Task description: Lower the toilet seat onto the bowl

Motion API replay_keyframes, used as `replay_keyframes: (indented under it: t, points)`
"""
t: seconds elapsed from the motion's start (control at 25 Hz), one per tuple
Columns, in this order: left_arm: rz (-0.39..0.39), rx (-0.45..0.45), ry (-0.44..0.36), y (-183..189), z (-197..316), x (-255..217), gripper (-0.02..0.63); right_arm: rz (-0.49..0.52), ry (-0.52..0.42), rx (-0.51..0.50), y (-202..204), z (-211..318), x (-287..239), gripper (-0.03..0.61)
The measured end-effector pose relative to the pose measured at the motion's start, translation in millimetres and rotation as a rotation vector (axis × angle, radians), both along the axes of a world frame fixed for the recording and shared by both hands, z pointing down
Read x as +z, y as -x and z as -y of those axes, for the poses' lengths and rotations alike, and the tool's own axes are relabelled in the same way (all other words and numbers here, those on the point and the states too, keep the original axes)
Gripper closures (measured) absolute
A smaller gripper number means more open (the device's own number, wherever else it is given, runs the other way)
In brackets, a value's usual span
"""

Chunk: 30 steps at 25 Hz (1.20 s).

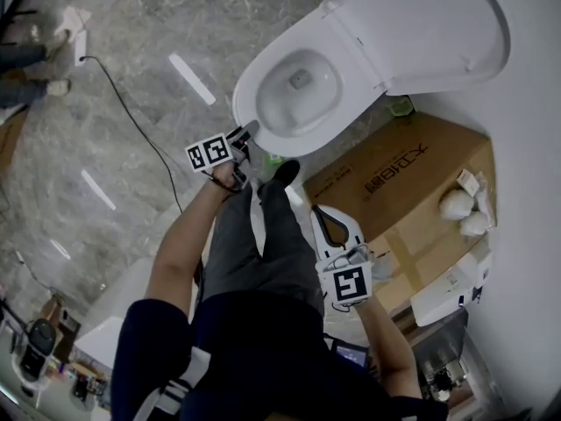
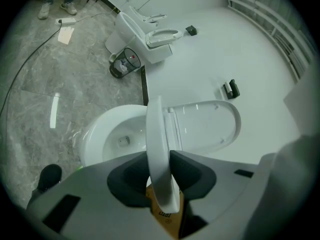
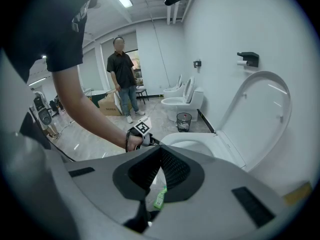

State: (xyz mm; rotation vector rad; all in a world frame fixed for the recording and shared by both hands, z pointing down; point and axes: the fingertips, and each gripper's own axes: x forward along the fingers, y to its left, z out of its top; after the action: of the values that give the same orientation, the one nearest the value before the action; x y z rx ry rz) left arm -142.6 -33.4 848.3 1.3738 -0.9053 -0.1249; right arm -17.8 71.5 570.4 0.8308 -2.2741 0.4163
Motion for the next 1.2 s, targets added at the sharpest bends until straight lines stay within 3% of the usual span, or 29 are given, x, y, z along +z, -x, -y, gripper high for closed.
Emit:
replay_keyframes:
  t: [1.2]
  points:
    - [0.000,0.031,0.046,13.6,-16.4,94.3,0.457,-0.002,0.087,-0.020,23.1,-14.5,57.0,0.558]
